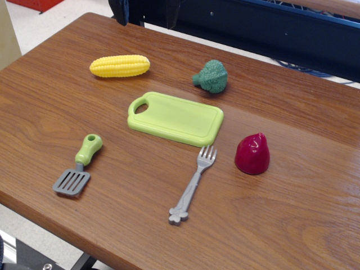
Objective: Put spatula on cutting board
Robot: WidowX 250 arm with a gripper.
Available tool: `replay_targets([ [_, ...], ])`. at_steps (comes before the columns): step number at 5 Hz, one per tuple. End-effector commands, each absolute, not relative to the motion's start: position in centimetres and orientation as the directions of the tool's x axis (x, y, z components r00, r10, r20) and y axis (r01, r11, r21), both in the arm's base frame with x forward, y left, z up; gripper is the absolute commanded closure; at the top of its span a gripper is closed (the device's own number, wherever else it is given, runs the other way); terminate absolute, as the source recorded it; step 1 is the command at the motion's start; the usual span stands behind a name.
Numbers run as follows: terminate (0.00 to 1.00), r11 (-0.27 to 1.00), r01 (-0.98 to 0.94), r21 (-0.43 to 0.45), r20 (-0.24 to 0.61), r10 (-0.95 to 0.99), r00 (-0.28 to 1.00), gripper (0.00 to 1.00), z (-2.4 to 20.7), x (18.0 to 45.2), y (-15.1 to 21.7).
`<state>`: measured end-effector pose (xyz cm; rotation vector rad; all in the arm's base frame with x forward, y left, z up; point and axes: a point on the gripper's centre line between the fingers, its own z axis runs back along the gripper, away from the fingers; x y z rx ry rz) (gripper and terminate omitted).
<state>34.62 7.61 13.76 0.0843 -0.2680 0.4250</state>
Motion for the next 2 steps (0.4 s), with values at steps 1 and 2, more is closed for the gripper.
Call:
replay_targets([
  [1,0.0,0.908,-0.418,0.025,0.274,0.396,0.876,0.0,13.8,34.6,7.6],
  [2,0.0,0.936,-0.351,-0.015,0.301,0.339,0.891,0.0,13.2,33.0,7.9],
])
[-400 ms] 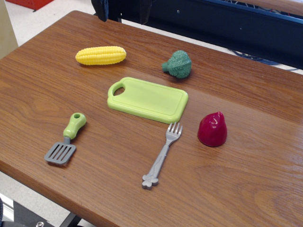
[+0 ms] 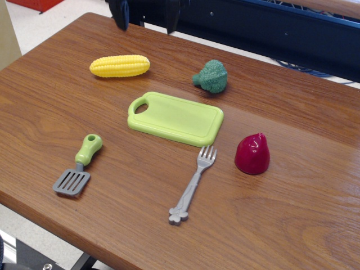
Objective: Put spatula on cutting board
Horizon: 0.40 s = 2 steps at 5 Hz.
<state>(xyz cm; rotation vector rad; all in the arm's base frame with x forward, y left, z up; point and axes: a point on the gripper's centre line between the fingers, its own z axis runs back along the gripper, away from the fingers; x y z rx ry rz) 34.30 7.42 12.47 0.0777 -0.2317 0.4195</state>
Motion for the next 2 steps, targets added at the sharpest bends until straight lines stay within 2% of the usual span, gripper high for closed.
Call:
replay_targets([
  [1,0.0,0.942,-0.336,-0.003,0.333,0.318,0.888,0.0,11.7,31.5,8.6],
  [2,0.0,0.943,-0.329,0.055,0.298,0.299,0.907,0.0,9.5,30.1,9.5],
])
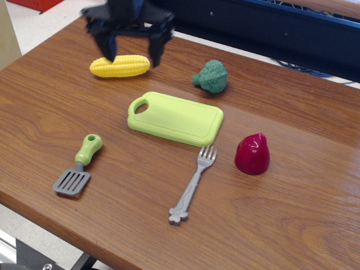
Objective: Put spatula on cutting board
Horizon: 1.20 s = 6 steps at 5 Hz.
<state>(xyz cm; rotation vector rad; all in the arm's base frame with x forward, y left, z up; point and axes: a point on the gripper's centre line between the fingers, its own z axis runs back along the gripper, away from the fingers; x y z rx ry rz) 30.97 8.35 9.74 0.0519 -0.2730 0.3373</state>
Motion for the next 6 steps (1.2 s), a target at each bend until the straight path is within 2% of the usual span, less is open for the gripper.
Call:
replay_targets([
  [1,0.0,0.959,-0.279,0.052,0.28,0.254,0.926,0.0,8.4,27.9,9.4],
  [3,0.0,0.961,-0.274,0.048,0.243,0.255,0.936,0.0,5.6,25.0,9.0],
  [6,0.0,0.945,-0.32,0.064,0.225,0.299,0.927,0.0,3.2,23.8,10.3],
])
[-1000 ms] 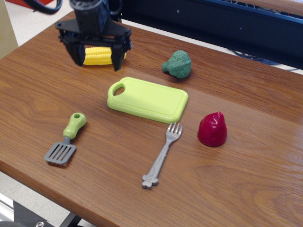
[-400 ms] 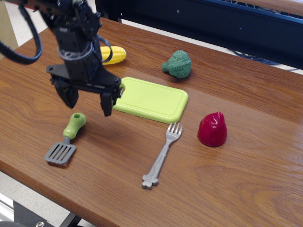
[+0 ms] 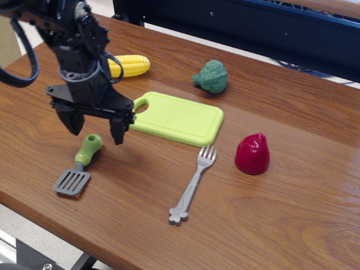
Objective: Put spatula on cutting board
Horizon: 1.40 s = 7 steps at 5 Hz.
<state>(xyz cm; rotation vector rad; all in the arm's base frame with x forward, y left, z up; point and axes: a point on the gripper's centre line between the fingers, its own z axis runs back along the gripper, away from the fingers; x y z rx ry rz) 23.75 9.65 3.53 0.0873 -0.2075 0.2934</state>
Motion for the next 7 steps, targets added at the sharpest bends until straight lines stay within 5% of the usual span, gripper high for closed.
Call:
replay_targets([
  [1,0.0,0.944,-0.321,0.07,0.222,0.299,0.928,0.0,2.4,23.3,10.4],
  [4,0.0,0.936,-0.349,0.053,0.218,0.33,0.918,0.0,1.1,22.9,10.3],
  [5,0.0,0.929,-0.367,0.046,0.212,0.35,0.912,1.0,1.3,23.1,10.4],
  [7,0.0,0.855,-0.518,-0.024,0.197,0.513,0.836,1.0,3.7,25.1,10.7],
])
